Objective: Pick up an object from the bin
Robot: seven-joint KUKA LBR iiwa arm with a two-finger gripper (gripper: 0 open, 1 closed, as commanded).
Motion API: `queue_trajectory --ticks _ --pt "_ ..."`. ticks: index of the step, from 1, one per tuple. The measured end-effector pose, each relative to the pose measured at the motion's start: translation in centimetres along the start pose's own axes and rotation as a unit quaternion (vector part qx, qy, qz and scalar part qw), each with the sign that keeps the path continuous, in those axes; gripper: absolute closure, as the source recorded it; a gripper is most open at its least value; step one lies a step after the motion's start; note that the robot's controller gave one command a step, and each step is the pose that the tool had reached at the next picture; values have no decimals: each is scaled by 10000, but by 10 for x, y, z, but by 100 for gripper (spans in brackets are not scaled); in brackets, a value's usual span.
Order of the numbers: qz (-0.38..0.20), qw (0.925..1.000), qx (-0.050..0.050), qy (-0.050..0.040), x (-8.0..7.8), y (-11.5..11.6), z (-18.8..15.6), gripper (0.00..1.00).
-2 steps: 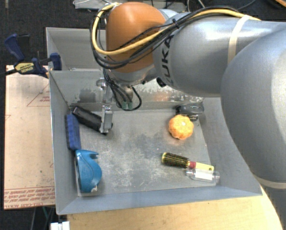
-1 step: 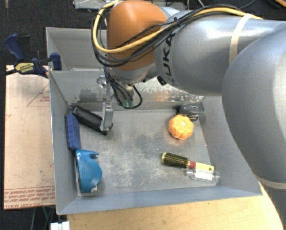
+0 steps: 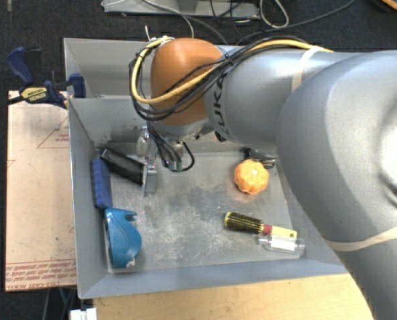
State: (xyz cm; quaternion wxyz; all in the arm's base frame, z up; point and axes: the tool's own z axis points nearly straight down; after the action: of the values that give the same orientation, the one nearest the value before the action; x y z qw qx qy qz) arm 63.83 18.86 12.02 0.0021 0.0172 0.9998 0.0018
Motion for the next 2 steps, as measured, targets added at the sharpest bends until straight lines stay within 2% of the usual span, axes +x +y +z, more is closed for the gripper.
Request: queue_trajectory --ticks 1,2 --pt "46 10000 -7 0 -1 -3 69 0" --pt "379 9993 1 6 11 22 31 0"
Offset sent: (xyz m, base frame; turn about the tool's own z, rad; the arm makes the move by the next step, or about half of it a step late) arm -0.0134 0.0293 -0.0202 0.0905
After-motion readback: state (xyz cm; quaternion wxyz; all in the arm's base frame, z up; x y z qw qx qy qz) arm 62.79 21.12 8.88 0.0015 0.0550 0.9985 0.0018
